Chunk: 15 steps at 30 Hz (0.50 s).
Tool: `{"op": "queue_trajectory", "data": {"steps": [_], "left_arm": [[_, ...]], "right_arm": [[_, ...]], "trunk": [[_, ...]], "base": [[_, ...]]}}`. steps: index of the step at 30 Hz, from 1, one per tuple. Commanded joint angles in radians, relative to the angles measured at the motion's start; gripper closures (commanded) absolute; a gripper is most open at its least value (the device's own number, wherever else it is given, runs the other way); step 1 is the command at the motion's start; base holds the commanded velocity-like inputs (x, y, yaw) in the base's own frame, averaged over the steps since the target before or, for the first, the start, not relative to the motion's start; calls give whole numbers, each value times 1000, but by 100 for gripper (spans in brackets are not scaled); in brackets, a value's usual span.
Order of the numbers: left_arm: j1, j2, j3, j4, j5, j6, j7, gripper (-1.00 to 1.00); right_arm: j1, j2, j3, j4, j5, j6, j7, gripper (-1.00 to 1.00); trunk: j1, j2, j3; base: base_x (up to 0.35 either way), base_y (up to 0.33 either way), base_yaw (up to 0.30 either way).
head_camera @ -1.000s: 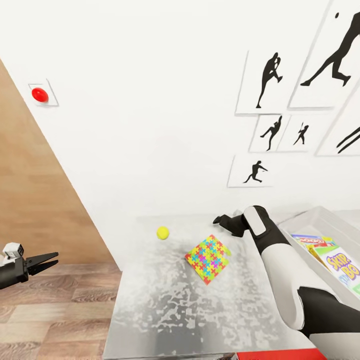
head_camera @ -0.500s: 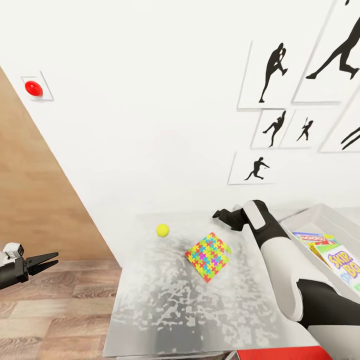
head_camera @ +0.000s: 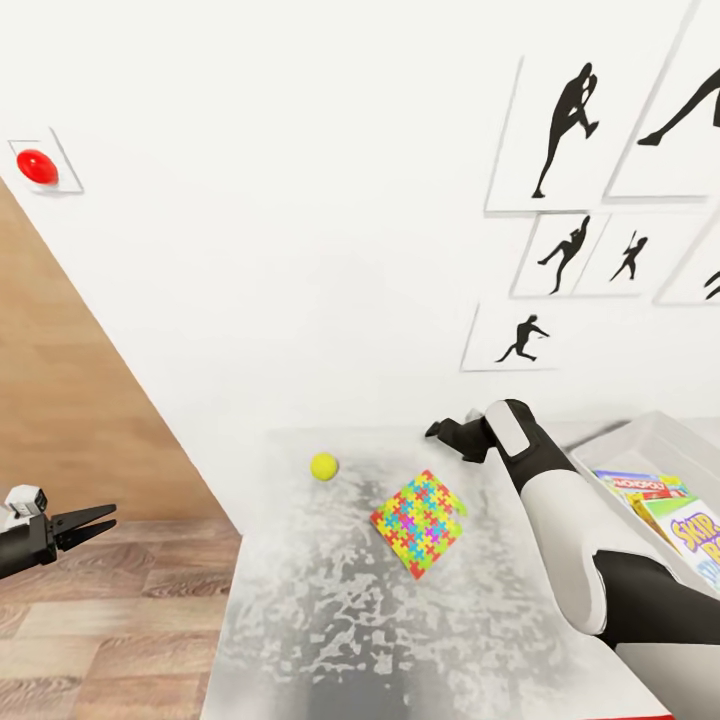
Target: Put all the toys in the child's room - the three board games (two on the bed and one on the table), the two jigsaw puzzles on the table, and the tennis ball on the table - inside the toy box on the table in the child's room.
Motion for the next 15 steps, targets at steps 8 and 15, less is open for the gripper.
{"op": "queue_trajectory", "data": {"steps": [8, 15], "left_arm": [[-1, 0, 0, 0, 4, 9, -2, -100], [-1, -1, 0, 0, 4, 9, -1, -100]], "right_arm": [[-1, 0, -4, 0, -10, 3, -9, -100], [0, 0, -2, 0, -10, 4, -9, -100]], "trunk": [[1, -2, -15], [1, -2, -26]], "base": [[13, 0, 0], [1, 0, 0]]}}
